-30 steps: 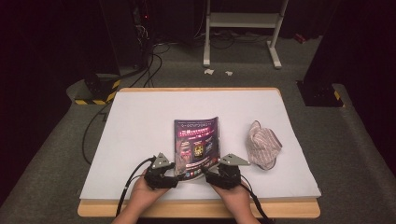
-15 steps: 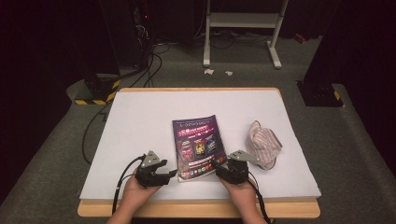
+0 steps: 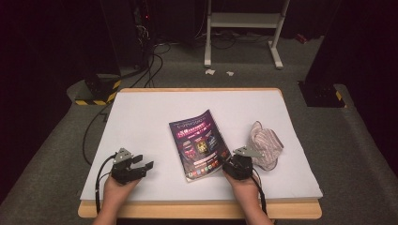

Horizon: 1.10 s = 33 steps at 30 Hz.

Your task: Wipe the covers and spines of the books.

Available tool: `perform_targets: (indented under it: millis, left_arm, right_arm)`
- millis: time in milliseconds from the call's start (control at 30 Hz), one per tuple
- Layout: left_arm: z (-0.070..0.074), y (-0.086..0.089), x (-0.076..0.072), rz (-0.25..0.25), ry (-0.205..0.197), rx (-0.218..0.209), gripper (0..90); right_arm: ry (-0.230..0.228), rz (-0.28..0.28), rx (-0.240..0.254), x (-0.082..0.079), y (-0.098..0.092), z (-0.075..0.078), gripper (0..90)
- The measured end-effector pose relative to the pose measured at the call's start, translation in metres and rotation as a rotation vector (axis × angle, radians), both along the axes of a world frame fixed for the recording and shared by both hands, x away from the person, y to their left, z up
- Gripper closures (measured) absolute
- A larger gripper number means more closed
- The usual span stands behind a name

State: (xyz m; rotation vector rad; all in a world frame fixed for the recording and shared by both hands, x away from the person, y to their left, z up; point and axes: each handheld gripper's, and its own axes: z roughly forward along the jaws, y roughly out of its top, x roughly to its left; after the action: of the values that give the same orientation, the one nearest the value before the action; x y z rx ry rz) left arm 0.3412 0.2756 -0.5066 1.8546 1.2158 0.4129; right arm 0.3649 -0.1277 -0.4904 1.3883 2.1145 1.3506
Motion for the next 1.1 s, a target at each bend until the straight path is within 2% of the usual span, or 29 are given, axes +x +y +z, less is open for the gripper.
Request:
perform_targets:
  millis: [67,133,367,567,733,1100]
  left_arm:
    - [0.000,0.000,0.000,0.000,-0.012,-0.005,39.5]
    - [-0.002,-0.001,0.001,-0.002,0.006,0.000,39.6]
    - [-0.002,-0.004,0.001,-0.008,0.009,0.015,39.7]
    - [-0.003,-0.005,0.002,-0.011,0.010,0.021,39.9]
    - [-0.003,-0.004,0.003,-0.011,0.015,0.013,40.0]
    - [-0.003,-0.004,0.004,-0.013,0.021,0.010,40.4]
  right_arm:
    - [-0.006,-0.005,0.002,0.001,-0.001,0.001,75.6]
    - [-0.014,-0.013,0.007,0.001,-0.002,0.002,77.4]
    - [-0.064,-0.044,0.028,0.004,-0.008,0.011,83.3]
    - [-0.096,-0.029,0.005,0.010,-0.007,0.021,84.0]
    - [-0.138,-0.018,-0.032,0.011,0.000,0.036,84.1]
    - [-0.214,-0.012,-0.020,0.011,0.014,0.065,84.3]
